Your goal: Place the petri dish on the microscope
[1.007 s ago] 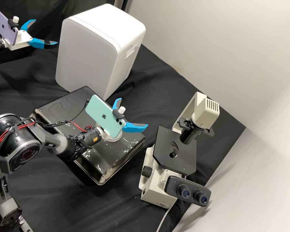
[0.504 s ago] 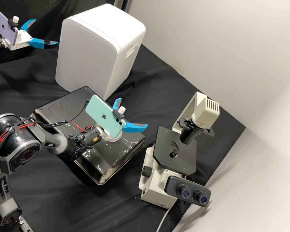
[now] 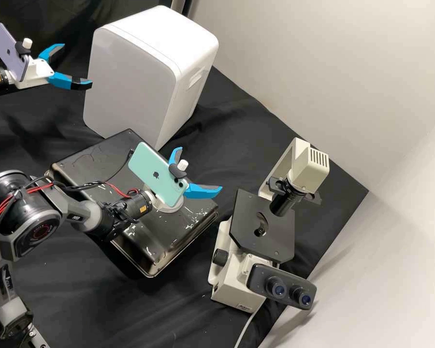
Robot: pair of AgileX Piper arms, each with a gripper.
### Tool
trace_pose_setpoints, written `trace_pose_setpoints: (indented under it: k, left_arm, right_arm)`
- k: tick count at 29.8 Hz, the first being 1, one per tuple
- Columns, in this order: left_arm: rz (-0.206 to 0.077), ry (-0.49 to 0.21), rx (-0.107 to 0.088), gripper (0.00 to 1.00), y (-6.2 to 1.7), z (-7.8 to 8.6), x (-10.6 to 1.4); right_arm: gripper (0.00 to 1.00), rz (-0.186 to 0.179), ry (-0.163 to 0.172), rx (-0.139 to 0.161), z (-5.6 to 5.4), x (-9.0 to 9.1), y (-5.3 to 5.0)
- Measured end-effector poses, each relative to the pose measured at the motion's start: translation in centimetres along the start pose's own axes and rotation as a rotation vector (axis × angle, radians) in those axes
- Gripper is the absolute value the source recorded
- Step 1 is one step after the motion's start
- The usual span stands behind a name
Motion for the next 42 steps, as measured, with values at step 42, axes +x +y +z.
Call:
trace_pose_setpoints:
  k: [42]
  left_arm:
    - [-0.120, -0.648, 0.142, 1.00, -3.72, 4.5, -7.4]
  right_arm:
    - [1.00, 0.000, 0.000, 0.000, 0.0, 0.0, 0.0]
